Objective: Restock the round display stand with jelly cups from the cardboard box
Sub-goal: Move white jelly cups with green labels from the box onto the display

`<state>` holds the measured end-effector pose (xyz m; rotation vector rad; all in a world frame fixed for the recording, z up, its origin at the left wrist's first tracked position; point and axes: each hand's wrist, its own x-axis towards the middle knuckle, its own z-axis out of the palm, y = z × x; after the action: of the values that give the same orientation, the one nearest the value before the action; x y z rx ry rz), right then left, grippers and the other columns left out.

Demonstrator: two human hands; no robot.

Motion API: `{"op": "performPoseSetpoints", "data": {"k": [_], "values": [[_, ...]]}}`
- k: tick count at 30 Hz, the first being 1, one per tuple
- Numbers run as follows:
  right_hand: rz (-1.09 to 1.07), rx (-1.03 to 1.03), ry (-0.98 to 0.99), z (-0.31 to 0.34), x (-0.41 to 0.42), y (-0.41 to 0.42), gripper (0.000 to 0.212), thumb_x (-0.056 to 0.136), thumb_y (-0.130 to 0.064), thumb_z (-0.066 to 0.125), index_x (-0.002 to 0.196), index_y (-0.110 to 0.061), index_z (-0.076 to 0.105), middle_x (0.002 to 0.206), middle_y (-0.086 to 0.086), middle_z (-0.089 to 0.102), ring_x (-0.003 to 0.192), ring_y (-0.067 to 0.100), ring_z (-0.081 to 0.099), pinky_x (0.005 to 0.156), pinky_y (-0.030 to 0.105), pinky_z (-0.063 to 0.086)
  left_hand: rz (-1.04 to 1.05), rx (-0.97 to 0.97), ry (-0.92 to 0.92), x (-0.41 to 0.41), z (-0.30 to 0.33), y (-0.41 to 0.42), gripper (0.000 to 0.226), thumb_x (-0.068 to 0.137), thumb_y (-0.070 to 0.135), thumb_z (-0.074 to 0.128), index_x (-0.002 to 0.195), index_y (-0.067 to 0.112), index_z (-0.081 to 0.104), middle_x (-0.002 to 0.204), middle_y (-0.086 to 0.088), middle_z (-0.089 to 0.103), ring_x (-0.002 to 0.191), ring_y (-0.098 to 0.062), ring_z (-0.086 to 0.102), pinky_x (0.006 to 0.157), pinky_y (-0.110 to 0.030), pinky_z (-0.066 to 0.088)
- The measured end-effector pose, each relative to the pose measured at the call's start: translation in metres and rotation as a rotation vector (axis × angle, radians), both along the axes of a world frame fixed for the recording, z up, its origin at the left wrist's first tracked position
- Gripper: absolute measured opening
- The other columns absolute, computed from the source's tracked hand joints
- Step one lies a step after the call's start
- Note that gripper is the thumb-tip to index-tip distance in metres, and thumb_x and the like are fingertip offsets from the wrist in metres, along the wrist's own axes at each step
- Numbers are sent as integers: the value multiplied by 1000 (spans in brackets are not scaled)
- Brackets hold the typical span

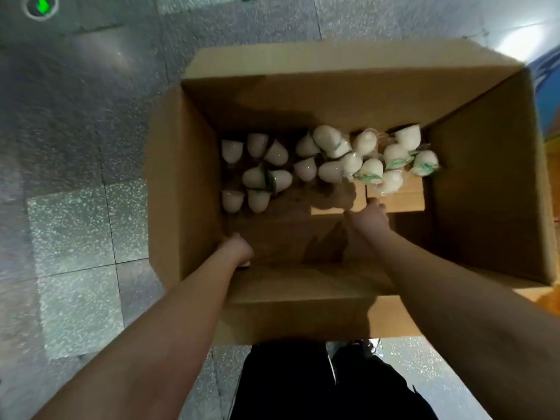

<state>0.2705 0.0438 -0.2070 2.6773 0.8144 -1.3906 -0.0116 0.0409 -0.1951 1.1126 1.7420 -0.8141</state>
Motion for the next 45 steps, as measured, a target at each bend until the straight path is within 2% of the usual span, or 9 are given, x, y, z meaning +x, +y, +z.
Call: {"op": "performPoseSetpoints", "data": {"k": [6, 11, 16, 22, 29, 32, 36, 40, 45], "values": [[-168, -12, -254, -45, 44, 30, 81, 88, -33, 68, 152, -17, 20, 156, 9, 23, 141, 32, 26, 108, 44, 33, -347, -236, 43, 3, -44, 3, 82, 96, 25, 58, 157, 21, 3, 161, -16, -3, 144, -42, 20, 111, -45, 33], [-318, 192, -336, -67, 60, 39, 66, 90, -29, 57, 146, -12, 27, 152, 12, 25, 137, 30, 30, 109, 37, 30, -461, -250, 54, -1, -62, 1, 85, 93, 23, 62, 156, 24, 6, 162, -12, -5, 143, -42, 25, 110, -46, 38], [-431, 281, -368, -71, 76, 42, 75, 91, -36, 61, 149, -9, 23, 154, 10, 25, 137, 24, 33, 109, 30, 35, -500, -174, -22, 5, -60, 8, 85, 87, 38, 67, 154, 18, 19, 159, -14, 13, 138, -38, 35, 105, -42, 42], [-149, 199, -358, -72, 91, 38, 66, 94, -29, 53, 153, -28, 23, 157, 9, 20, 138, 33, 35, 111, 43, 36, -116, -7, -240, 27, -42, 26, 58, 87, 50, 62, 136, 20, 51, 142, -10, 44, 123, -28, 49, 88, -29, 43], [232, -150, -363, -51, 83, 31, 51, 96, -22, 59, 142, -12, 38, 144, 16, 39, 129, 35, 47, 96, 44, 46, 842, 39, -514, 69, 2, 30, 23, 96, 36, 54, 98, 16, 64, 108, -11, 68, 95, -21, 63, 80, -29, 48], [256, -217, -244, -27, 77, 23, 50, 94, -30, 64, 132, -3, 47, 129, 17, 54, 116, 32, 55, 85, 39, 48, 921, 72, -561, 80, 26, 31, 28, 96, 41, 53, 104, 15, 64, 94, -7, 69, 81, -19, 64, 54, -24, 45], [-114, -85, 87, 24, 77, -1, 42, 89, -37, 71, 114, -6, 56, 95, 7, 60, 76, 18, 60, 55, 27, 46, 866, 136, -569, 90, 65, 32, 43, 94, 49, 55, 114, 13, 64, 100, -7, 74, 92, -21, 68, 69, -31, 51], [-592, 252, 613, 94, 88, -38, 55, 85, -34, 74, 123, 1, 55, 100, 10, 68, 97, 25, 69, 89, 35, 58, 815, 140, -665, 115, 127, 29, 33, 97, 45, 53, 108, 16, 63, 98, -5, 74, 87, -20, 69, 61, -29, 51], [-965, 640, 1034, 196, 97, -111, 26, 92, -22, 61, 111, -6, 60, 93, 14, 72, 85, 15, 70, 76, 23, 60, 637, 118, -850, 172, 210, 8, 37, 98, 48, 48, 114, 19, 65, 91, -6, 76, 73, -20, 64, 60, -28, 44]]}}
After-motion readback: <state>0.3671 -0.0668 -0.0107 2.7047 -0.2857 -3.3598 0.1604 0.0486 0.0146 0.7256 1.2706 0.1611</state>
